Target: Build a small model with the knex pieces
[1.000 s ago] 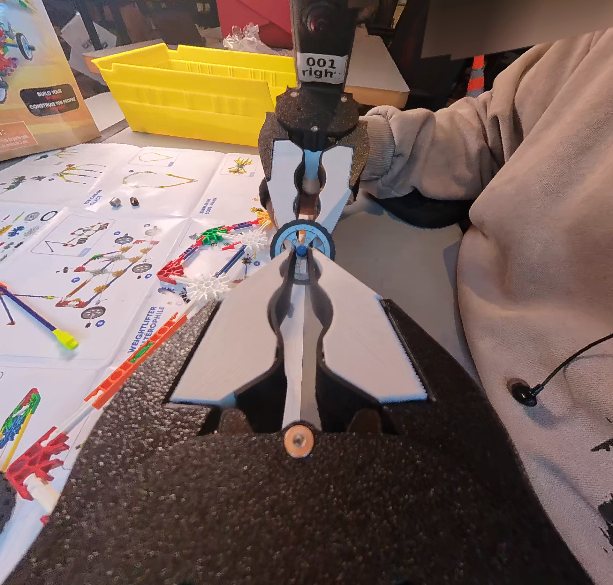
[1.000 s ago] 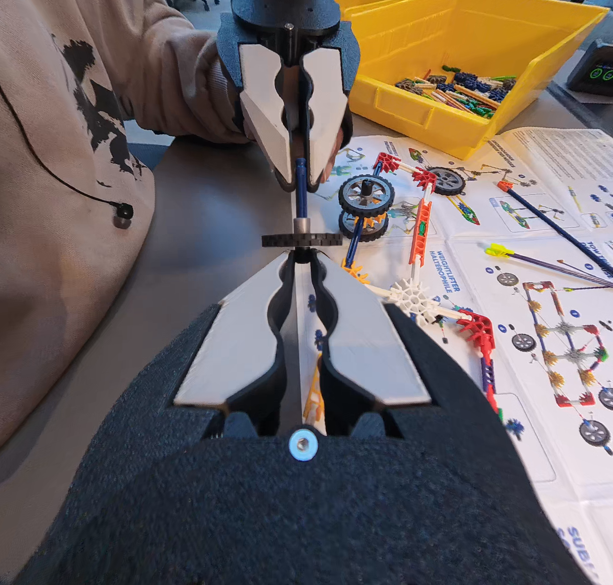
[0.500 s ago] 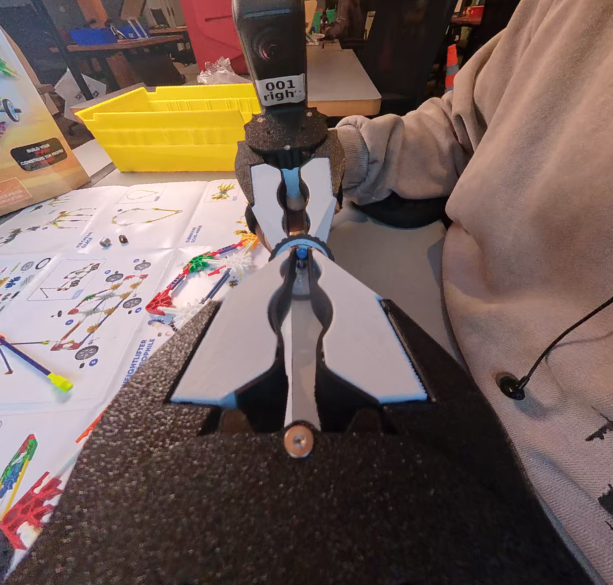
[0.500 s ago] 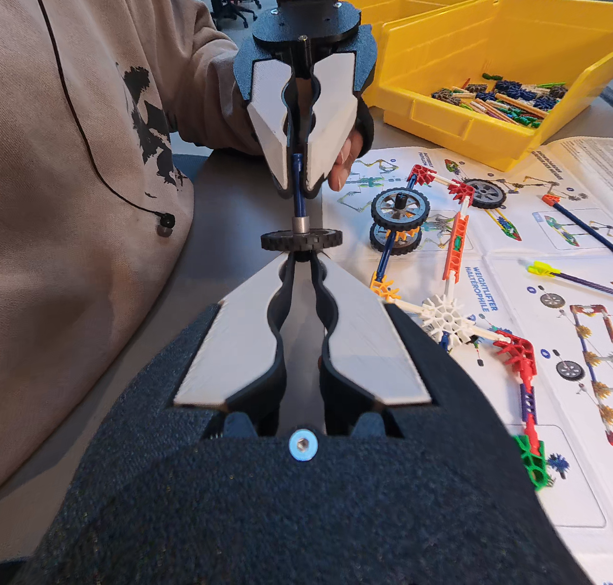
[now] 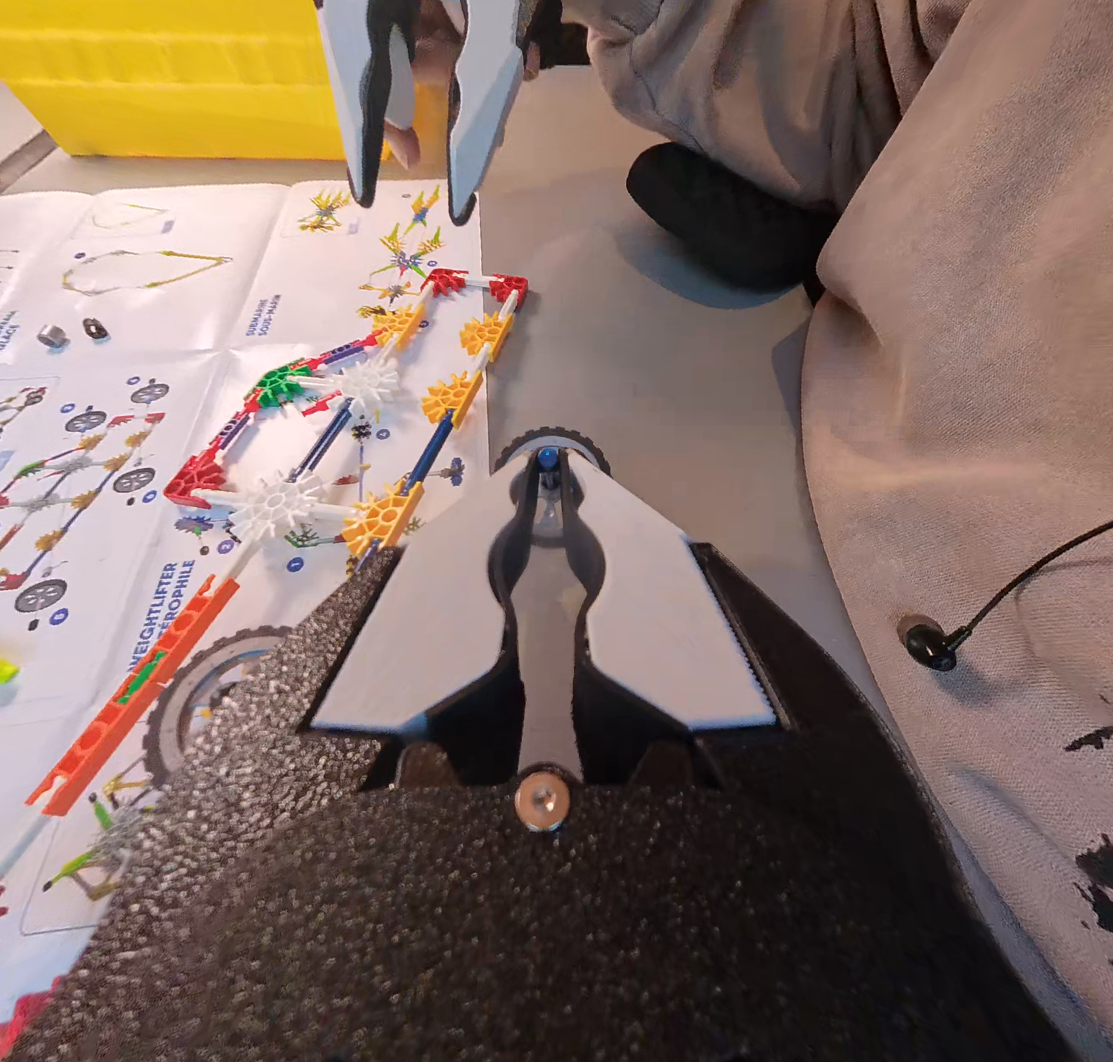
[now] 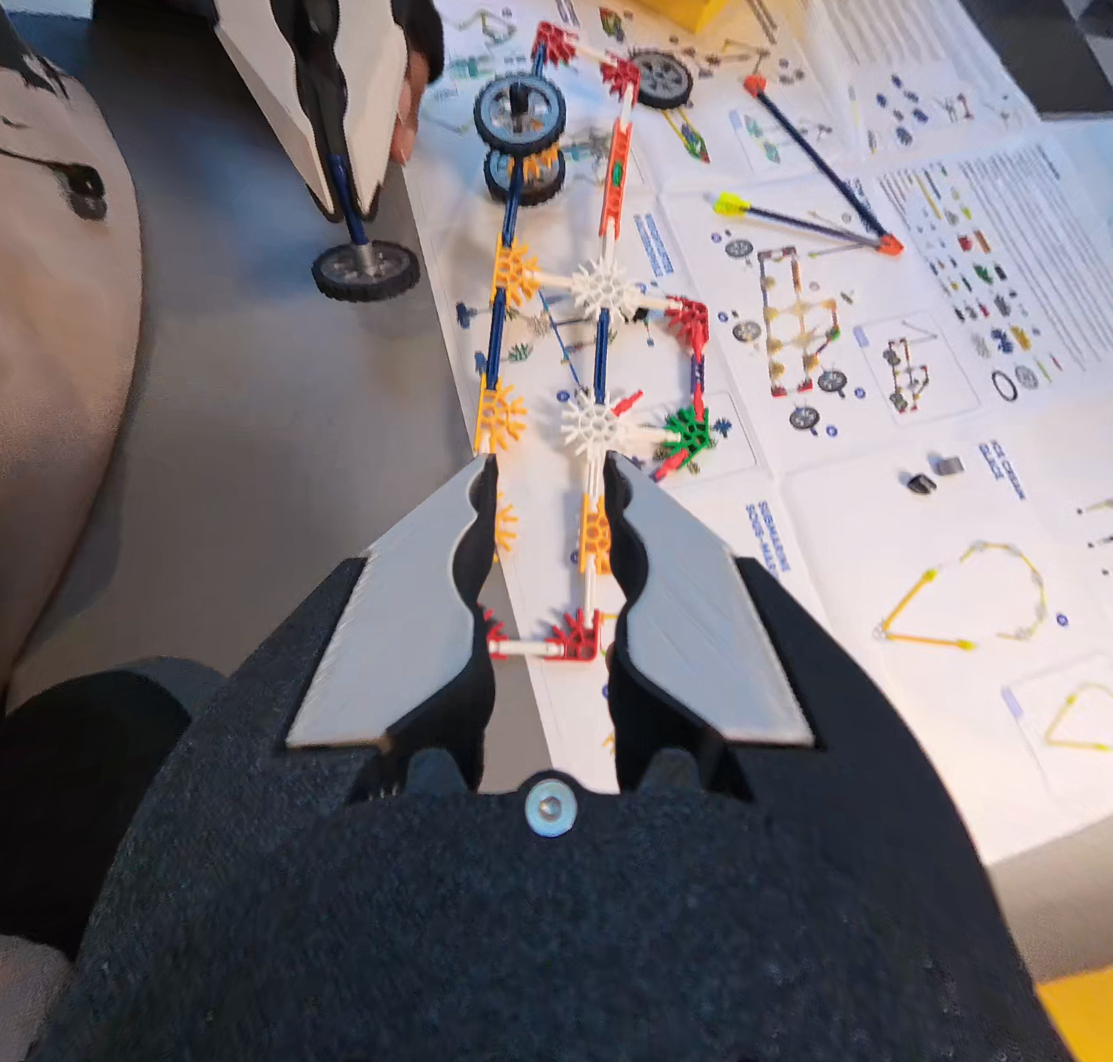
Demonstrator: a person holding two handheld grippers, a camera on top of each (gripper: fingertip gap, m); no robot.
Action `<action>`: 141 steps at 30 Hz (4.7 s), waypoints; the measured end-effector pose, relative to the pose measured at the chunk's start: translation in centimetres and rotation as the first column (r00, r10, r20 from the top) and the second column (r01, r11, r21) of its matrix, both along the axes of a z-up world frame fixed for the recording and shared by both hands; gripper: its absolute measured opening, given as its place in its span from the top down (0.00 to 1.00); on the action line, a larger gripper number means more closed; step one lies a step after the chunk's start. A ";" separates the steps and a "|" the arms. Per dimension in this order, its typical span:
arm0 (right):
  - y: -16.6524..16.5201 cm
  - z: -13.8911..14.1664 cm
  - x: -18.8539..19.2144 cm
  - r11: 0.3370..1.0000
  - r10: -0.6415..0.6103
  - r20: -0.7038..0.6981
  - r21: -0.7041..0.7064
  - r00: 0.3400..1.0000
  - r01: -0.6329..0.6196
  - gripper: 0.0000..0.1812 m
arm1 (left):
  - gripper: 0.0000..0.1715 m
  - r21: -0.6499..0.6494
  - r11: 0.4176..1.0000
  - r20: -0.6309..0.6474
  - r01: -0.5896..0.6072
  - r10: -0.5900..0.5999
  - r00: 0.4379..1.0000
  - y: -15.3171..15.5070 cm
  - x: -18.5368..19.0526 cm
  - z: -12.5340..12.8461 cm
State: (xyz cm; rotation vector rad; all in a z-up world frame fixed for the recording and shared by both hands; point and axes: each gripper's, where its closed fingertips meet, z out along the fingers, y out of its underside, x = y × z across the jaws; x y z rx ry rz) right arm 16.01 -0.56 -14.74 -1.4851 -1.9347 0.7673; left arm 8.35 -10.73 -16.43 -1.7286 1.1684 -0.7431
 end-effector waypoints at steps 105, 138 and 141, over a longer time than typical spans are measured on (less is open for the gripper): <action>-3.2 -1.1 -5.7 0.981 -0.051 -0.161 -0.192 0.986 0.019 0.96 | 0.94 0.338 0.933 -0.426 -0.121 0.266 0.865 3.9 0.2 -5.2; -3.8 -1.8 -5.4 0.905 -0.121 -0.095 -0.418 0.988 0.071 0.98 | 0.97 0.704 0.653 -0.590 0.281 0.317 0.743 4.1 0.7 -4.7; -4.1 -1.9 -5.4 0.900 -0.110 -0.093 -0.432 0.990 0.059 0.98 | 0.97 0.701 0.657 -0.589 0.278 0.314 0.745 4.1 0.7 -4.8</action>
